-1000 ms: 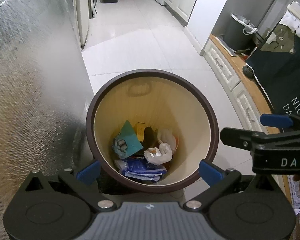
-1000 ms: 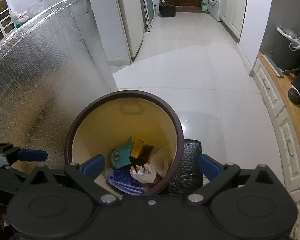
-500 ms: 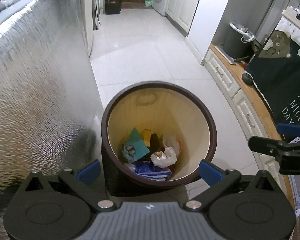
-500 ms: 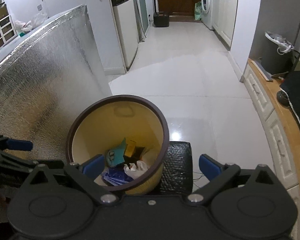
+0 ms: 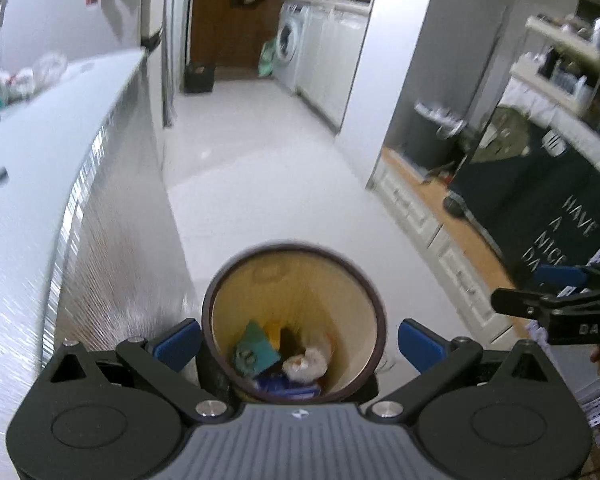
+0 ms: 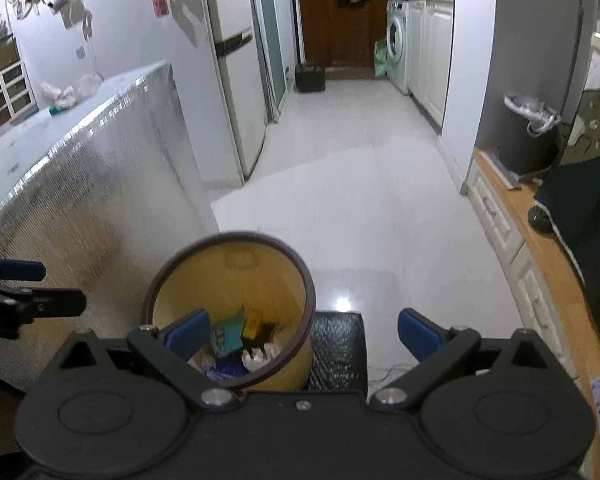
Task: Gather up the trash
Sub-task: 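Withdraw both open tools from the bin toward the table, then move the right tool to the white plastic bag while the left reaches the teal cap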
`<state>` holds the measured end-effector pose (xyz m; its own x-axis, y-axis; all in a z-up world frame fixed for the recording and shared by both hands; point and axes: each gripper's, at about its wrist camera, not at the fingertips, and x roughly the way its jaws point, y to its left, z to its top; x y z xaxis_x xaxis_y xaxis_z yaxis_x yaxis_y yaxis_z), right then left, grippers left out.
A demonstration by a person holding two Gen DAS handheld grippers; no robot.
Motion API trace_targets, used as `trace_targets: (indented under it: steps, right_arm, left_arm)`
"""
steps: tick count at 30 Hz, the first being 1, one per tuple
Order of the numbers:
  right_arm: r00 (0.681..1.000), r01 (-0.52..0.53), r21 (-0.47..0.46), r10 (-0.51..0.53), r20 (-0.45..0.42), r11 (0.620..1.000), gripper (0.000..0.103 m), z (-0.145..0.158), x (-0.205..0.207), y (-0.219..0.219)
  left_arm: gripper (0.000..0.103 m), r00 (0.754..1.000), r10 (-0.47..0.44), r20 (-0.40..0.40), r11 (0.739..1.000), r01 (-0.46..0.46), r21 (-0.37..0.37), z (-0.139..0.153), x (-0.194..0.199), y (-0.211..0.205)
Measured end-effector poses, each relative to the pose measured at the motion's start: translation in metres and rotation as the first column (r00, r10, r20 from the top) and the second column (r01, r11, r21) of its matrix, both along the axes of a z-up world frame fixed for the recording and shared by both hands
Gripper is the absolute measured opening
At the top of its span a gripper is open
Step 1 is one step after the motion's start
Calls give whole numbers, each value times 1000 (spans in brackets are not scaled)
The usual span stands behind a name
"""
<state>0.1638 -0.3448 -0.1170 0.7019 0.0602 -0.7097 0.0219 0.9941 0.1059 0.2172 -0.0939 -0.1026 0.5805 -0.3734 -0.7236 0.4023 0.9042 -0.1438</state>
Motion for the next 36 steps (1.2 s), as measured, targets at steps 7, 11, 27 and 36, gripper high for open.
trace_targets:
  steps: [7,11,27,36]
  right_arm:
    - [992,-31,-8,32,118,999,101,42,-6,17]
    - [977,-88,-18,90,192,996,102,66,1,40]
    - [849,-327,-121,348,397,937,103,155,90,160]
    - [775,-426,-174,457,436,888,103,194,153,227]
  left_arm:
    - [103,987,19,158,1000,-16,-20,56,-8,22]
    - [103,966,49,252,999,-48,-12,87,-8,43]
    - [103,864,213,456,964,-262,47,175,67,175]
    - [103,801,312,511,932,-362,-3,208,136,242]
